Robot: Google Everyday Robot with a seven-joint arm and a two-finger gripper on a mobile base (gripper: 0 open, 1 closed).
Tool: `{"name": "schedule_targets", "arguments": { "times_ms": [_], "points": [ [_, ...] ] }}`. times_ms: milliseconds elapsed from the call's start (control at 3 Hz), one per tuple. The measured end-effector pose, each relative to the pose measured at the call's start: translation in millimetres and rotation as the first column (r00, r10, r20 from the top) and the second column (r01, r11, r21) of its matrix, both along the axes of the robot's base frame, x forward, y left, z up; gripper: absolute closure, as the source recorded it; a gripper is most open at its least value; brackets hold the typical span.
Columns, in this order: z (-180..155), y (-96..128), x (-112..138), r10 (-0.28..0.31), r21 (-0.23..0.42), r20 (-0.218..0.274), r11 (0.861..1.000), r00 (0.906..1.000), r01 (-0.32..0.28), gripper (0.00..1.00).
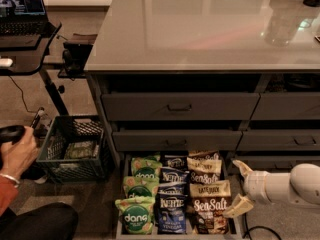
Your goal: Pick brown chip bag from bottom drawer and place on counter
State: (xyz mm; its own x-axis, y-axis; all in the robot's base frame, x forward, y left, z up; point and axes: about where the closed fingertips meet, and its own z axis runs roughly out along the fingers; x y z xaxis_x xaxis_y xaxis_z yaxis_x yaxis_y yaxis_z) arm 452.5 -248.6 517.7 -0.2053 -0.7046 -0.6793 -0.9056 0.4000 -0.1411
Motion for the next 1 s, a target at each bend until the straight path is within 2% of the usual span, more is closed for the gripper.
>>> {"name": "schedule_targets", "arguments": {
  "times_ms": [333,667,1000],
  "points": [
    [-26.9,-4.9,21.3,-0.008,-0.020,0.054,1.000,0.9985,0.009,0.00],
    [-54.3,-13.4,40.0,0.004,-0.062,0.049,0.998,0.9988,-0.001,0.00],
    [-54.4,-13.5,40.1,0.004,-0.063,0.049,0.998,0.9988,-0.001,0.00]
  ]
}}
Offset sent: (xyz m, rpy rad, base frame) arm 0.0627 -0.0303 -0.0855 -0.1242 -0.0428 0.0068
